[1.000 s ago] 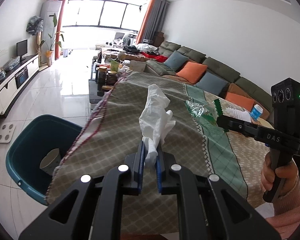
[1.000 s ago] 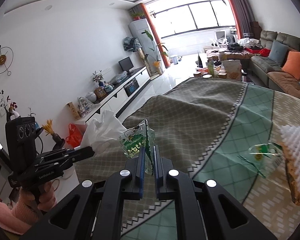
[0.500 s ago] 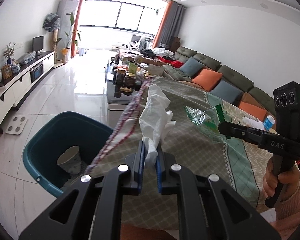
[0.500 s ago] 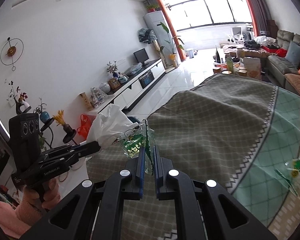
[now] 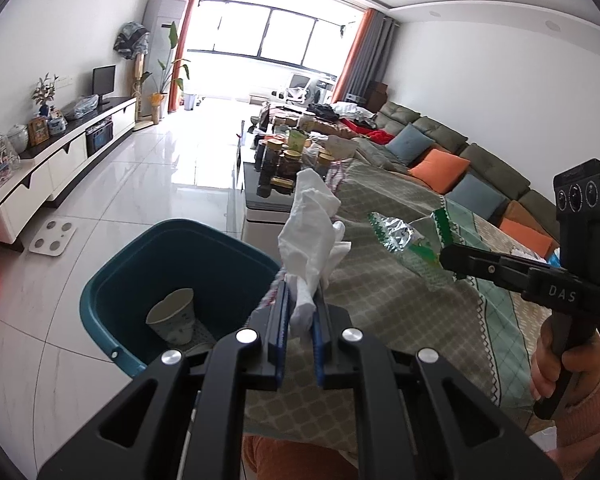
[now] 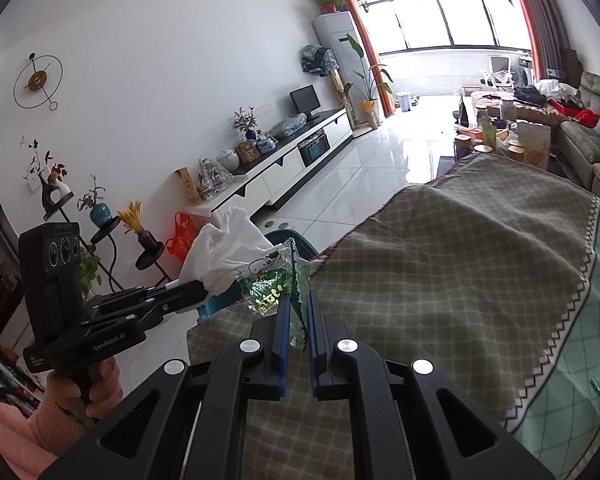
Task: Collect trash
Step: 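Carry tissue and green snack packet to the teal bin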
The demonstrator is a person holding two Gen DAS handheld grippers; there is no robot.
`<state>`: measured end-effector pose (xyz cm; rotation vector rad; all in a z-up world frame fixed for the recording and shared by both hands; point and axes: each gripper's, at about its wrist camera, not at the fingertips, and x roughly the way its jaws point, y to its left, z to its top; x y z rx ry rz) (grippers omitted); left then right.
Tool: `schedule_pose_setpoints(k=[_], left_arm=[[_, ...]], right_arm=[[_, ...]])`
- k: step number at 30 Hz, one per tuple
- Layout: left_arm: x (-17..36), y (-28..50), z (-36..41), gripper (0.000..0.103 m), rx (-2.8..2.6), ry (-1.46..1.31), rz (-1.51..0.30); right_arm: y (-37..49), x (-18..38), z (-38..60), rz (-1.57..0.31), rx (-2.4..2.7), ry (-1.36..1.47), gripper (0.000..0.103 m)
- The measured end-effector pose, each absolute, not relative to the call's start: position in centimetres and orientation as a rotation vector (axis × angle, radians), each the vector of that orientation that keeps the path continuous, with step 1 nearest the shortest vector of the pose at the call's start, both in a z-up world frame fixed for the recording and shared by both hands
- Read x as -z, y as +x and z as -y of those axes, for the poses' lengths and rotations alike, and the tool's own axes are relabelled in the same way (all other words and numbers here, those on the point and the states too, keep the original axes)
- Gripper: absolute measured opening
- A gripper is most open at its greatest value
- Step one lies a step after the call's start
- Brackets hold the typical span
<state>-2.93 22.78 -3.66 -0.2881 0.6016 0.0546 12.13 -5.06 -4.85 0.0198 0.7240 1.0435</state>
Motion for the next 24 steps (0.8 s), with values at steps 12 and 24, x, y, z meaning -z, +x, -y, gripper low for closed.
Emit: schedule_pose_setpoints(k=[12, 24], left_arm=[[4.3, -3.3, -25.3, 0.012, -0.112, -0.309, -0.609], [5.4, -3.5, -27.6, 0.012, -0.170, -0.336, -0.625]], right_arm=[[12.4, 4.6, 2.3, -0.742, -1.071, 0.002, 0.008], [12.7, 4.9, -0.1, -0.763, -1.095, -0.026, 0.008]])
